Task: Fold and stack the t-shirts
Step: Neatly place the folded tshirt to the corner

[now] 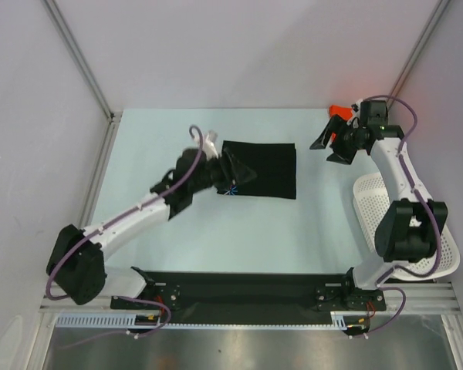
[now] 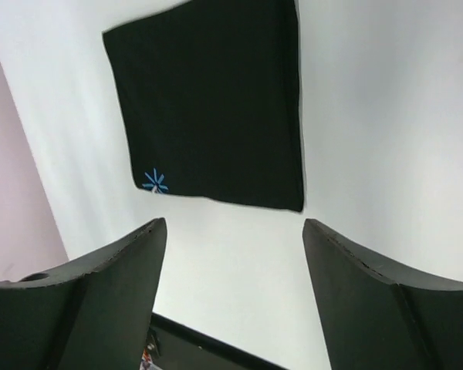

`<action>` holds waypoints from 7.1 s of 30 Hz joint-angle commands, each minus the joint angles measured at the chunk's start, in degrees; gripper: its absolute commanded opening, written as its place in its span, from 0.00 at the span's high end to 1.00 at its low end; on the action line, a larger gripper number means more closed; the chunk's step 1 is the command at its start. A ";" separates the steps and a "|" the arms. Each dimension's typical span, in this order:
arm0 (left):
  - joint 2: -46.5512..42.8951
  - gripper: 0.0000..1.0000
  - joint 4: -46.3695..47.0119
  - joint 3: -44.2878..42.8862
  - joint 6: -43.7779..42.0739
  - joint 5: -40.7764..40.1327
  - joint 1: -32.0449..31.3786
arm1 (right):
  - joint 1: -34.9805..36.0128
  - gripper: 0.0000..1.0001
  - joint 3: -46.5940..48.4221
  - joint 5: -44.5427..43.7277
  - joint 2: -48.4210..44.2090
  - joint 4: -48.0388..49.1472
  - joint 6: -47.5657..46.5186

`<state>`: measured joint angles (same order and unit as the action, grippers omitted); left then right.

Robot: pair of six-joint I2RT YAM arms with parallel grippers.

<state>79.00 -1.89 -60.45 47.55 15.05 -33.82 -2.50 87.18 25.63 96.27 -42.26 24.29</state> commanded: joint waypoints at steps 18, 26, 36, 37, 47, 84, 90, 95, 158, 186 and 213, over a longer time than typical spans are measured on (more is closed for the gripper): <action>24.96 0.26 35.11 16.33 69.33 -36.22 -24.10 | 1.27 0.16 -9.13 -10.51 -13.05 -3.53 -2.67; 34.01 0.32 23.09 5.08 75.40 -40.53 -24.01 | 1.18 0.16 -2.91 -12.62 -7.69 -3.61 -3.99; 41.05 0.42 17.00 -2.74 78.13 -44.32 -23.66 | -1.10 0.15 2.03 -9.37 -3.20 -2.92 -2.06; 42.27 0.42 16.75 -3.36 79.61 -44.32 -23.66 | -1.19 0.15 1.95 -9.02 -3.19 -2.48 -1.88; 45.71 0.47 15.51 -6.26 80.07 -45.55 -23.13 | -2.24 0.12 1.42 -5.68 0.67 -2.39 -3.90; 37.81 1.00 35.55 -2.04 63.55 -32.10 -14.34 | -0.31 0.00 8.89 23.41 30.02 14.12 1.54; 36.22 1.00 36.43 -1.78 63.81 -31.57 -13.46 | 0.57 0.00 8.79 25.44 32.75 17.39 5.59; 34.65 1.00 36.60 -1.52 62.93 -30.87 -12.76 | 0.74 0.03 10.03 24.21 34.42 15.72 5.15; -30.14 0.53 -32.21 17.73 -23.37 -3.35 1.22 | 2.94 1.00 50.54 -34.58 34.78 -12.59 -39.22; -19.85 0.53 -37.84 9.64 -26.89 -4.94 -0.28 | 1.19 1.00 59.95 -41.71 36.71 3.14 -61.29; -15.98 0.53 -38.63 8.15 -27.42 -5.12 -0.10 | -2.59 1.00 60.83 -39.78 41.81 10.18 -61.21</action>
<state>63.02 -40.64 -49.65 21.37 9.61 -33.76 -4.64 144.24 -13.58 138.58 -37.36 -36.67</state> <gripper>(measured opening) 0.469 0.066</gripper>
